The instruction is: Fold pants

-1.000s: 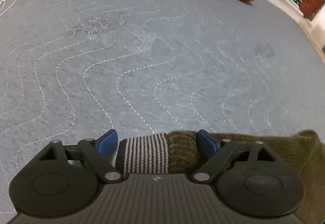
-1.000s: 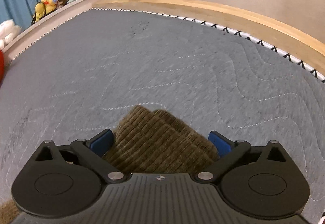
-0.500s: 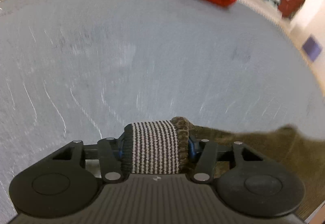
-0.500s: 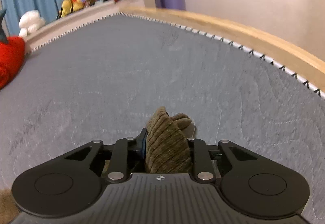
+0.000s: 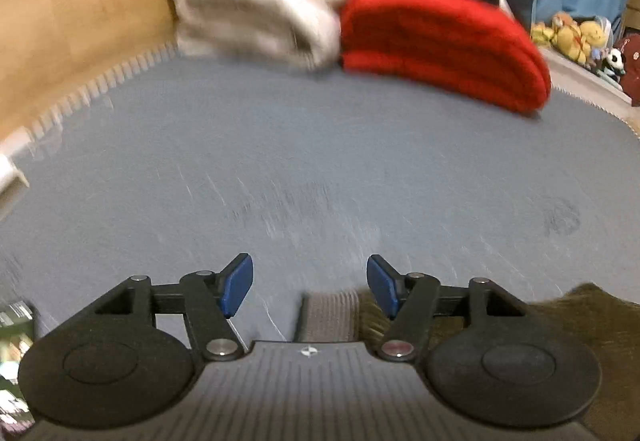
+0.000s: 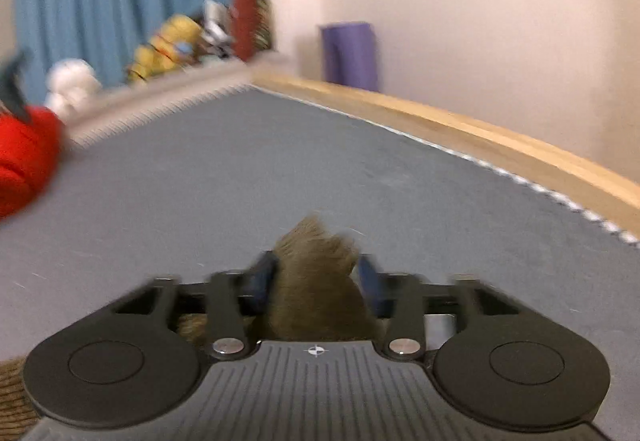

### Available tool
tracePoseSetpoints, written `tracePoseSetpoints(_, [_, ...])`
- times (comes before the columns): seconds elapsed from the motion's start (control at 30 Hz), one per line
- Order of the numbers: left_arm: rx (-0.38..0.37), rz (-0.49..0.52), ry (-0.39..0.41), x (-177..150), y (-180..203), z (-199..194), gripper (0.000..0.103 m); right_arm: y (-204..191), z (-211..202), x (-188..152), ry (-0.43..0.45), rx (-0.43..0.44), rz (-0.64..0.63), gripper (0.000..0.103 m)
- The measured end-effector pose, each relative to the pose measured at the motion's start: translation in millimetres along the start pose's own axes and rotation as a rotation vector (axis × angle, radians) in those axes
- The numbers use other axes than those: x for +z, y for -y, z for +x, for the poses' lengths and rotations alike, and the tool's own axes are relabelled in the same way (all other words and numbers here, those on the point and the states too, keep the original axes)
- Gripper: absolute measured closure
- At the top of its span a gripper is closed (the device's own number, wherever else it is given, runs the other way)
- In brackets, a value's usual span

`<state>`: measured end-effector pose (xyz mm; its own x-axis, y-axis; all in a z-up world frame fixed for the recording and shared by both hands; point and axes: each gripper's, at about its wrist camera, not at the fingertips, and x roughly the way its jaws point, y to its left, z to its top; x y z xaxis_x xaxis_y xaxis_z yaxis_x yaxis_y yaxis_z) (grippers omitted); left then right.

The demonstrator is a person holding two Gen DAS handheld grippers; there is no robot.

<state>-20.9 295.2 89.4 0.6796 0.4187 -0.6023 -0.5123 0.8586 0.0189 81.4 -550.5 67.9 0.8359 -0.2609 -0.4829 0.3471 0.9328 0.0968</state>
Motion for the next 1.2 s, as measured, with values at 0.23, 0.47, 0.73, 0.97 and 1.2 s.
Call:
tracePoseSetpoints(0.23, [-0.295, 0.227, -0.004, -20.7, 57.0, -29.8, 0.028, 28.9, -17.6, 7.7, -0.013, -0.008, 0.128, 0.024])
tracePoseSetpoints(0.47, [-0.498, 0.495, -0.074, -66.4, 138.7, -43.8, 0.028, 50.6, -19.1, -26.9, -0.260, 0.073, 0.007, 0.024])
tracePoseSetpoints(0.73, [-0.553, 0.603, -0.043, -85.8, 223.3, -72.2, 0.027, 103.9, -33.4, -45.0, -0.354, 0.001, 0.131, 0.017])
tracePoseSetpoints(0.97, [-0.567, 0.607, -0.010, -84.9, 251.8, -85.2, 0.026, 115.6, -40.1, -63.0, -0.399, 0.126, 0.406, 0.021])
tracePoseSetpoints(1.2, [-0.570, 0.592, 0.014, -82.2, 257.0, -100.1, 0.026, 91.5, -33.6, -66.8, -0.362, 0.124, 0.480, 0.041])
